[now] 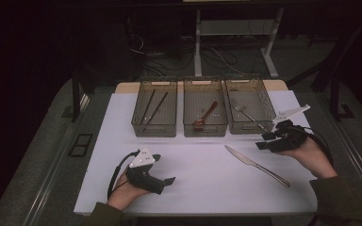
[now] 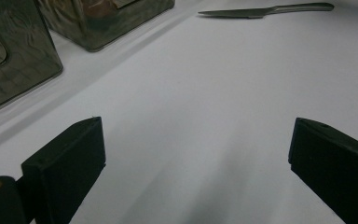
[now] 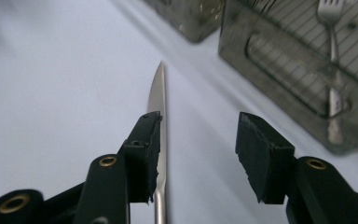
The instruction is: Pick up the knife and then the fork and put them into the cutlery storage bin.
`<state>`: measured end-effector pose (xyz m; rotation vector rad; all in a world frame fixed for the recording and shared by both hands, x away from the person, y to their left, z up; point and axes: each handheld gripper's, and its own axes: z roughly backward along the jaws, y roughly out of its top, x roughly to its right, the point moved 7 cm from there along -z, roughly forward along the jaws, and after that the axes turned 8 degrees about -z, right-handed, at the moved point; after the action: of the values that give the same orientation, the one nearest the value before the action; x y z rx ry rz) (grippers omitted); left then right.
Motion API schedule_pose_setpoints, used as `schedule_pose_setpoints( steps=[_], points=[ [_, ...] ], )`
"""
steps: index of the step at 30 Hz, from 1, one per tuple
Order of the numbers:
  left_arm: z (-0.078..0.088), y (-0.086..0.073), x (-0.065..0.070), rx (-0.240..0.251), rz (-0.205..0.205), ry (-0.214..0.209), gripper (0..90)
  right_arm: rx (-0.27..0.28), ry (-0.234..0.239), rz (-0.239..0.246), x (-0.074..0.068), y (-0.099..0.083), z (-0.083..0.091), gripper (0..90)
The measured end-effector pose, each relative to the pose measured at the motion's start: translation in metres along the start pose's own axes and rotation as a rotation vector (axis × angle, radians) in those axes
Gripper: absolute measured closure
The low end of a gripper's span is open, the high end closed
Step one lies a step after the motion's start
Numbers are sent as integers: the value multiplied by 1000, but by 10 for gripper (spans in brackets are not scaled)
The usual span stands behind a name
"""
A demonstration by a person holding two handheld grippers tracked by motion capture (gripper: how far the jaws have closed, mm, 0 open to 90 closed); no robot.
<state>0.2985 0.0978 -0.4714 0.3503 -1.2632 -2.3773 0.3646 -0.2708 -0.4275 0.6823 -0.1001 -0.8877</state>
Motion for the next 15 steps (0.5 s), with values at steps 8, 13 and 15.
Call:
schedule_pose_setpoints(
  steps=[8, 13, 15],
  points=[
    [0, 0, 1, 0, -2, -4, 31, -154, -49, 45, -10, -23, -4, 546],
    [-1, 0, 1, -3, -3, -5, 31, -264, -62, 83, -15, -35, -13, 606],
    [-1, 0, 0, -3, -2, -5, 31, -286, -65, 87, -17, -37, -15, 631]
  ],
)
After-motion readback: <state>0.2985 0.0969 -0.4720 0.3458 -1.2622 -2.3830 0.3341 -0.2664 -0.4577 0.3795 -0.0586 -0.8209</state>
